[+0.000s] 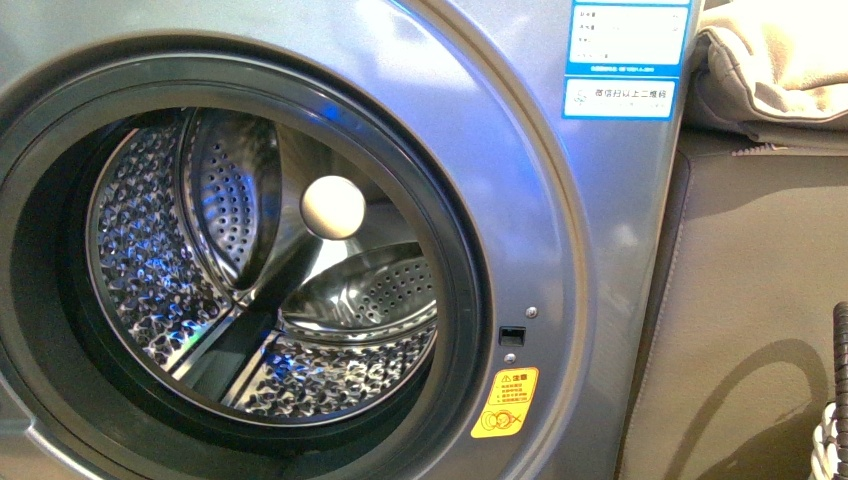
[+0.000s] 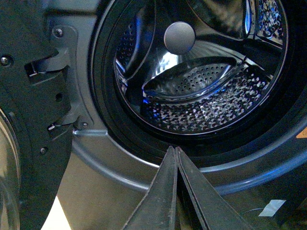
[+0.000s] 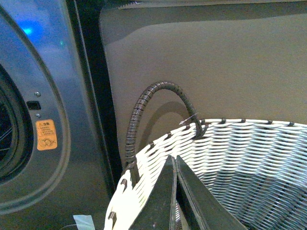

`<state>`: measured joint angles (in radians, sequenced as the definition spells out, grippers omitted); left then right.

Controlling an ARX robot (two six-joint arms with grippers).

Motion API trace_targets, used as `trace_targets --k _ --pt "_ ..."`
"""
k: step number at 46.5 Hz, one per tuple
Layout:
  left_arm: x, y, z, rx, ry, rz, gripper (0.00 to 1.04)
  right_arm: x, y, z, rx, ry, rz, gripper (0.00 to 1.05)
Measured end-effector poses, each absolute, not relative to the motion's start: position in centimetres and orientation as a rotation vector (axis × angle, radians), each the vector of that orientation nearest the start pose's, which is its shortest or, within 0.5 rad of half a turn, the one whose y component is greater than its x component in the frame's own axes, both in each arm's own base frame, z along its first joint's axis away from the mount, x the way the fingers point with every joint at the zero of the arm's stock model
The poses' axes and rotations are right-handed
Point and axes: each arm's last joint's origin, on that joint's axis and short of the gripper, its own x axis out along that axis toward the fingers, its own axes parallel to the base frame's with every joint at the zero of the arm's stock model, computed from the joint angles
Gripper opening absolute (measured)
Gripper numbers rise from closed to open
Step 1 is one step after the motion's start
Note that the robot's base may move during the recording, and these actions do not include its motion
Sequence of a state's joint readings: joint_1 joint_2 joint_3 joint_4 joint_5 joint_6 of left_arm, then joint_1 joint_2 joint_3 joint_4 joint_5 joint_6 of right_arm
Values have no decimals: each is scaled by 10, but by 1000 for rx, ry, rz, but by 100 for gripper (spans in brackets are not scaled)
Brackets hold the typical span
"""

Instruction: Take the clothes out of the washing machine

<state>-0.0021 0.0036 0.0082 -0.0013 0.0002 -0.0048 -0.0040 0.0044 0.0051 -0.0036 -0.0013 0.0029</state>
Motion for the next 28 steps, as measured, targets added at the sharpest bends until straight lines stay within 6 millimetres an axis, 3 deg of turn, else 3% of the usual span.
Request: trace_targets --k 28 --pt "97 0 166 -5 -3 -2 4 98 0 165 3 3 -3 2"
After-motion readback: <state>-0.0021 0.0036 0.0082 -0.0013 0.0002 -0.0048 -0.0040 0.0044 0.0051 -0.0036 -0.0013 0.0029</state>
